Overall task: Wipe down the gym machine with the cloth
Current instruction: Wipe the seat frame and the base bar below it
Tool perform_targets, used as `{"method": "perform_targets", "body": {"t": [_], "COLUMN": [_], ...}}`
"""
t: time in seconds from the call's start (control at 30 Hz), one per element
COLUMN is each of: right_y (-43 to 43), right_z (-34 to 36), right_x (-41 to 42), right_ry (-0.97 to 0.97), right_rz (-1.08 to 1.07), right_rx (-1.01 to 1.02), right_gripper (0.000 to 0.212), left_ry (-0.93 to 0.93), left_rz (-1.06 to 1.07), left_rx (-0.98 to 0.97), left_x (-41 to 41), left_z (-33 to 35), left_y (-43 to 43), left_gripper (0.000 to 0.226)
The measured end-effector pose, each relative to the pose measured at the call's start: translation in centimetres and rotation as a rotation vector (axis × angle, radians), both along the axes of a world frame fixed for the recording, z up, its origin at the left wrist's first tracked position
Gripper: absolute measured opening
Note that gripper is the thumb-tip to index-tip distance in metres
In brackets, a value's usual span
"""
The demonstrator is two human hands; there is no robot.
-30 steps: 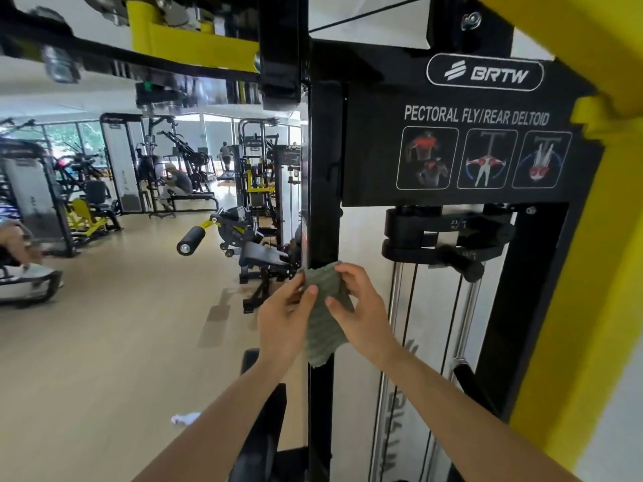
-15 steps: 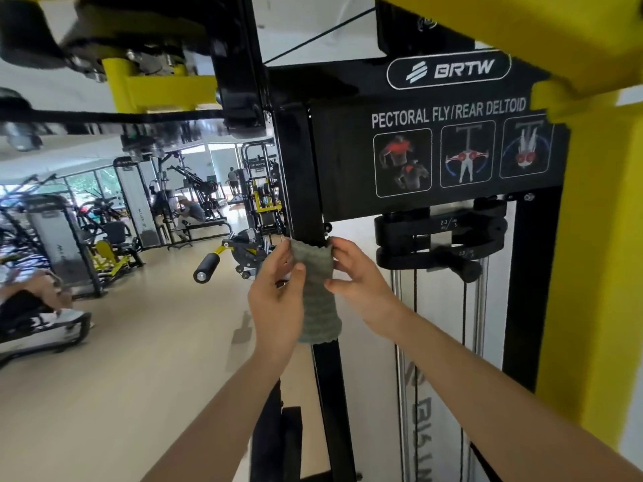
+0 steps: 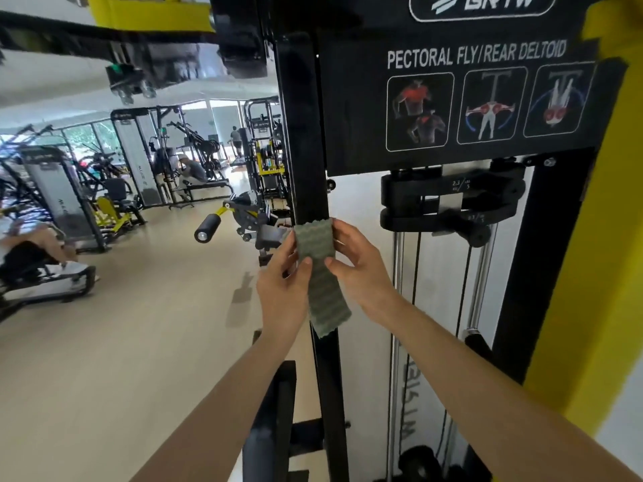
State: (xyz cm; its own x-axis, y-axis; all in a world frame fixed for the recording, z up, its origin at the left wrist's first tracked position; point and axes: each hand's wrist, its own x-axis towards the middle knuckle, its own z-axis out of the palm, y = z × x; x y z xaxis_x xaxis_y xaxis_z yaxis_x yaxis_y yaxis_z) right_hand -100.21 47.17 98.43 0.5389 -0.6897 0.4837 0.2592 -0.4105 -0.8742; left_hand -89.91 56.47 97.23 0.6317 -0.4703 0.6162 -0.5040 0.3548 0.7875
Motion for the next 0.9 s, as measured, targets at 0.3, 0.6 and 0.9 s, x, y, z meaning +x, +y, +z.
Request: {"method": "perform_targets", "body": {"t": [0.3,0.6,0.9], "right_y": [0.5,1.5,2.3], "right_z": [-6.4,-13.6,-20.3], "right_x": [-0.6,-0.5,-0.8], "right_ry": [-0.017,0.057,0.15], "right_rz": [0.044,0.039,0.033], "right_rx": [0.184,0.416,0.566], "right_gripper": [0.045,0.026,0.033], "left_ry": [0.13,0.257,0.418], "left_rz": [-0.058,-0.066,-0.055], "left_rx": [0.109,0.252,0.334], "left_x": [-0.3,-1.4,-2.9], "left_z": [-6.2,-14.6,-22.0], "left_y": [0.9,1.5,2.1], "left_gripper": [0.043,0.043,0.041]}}
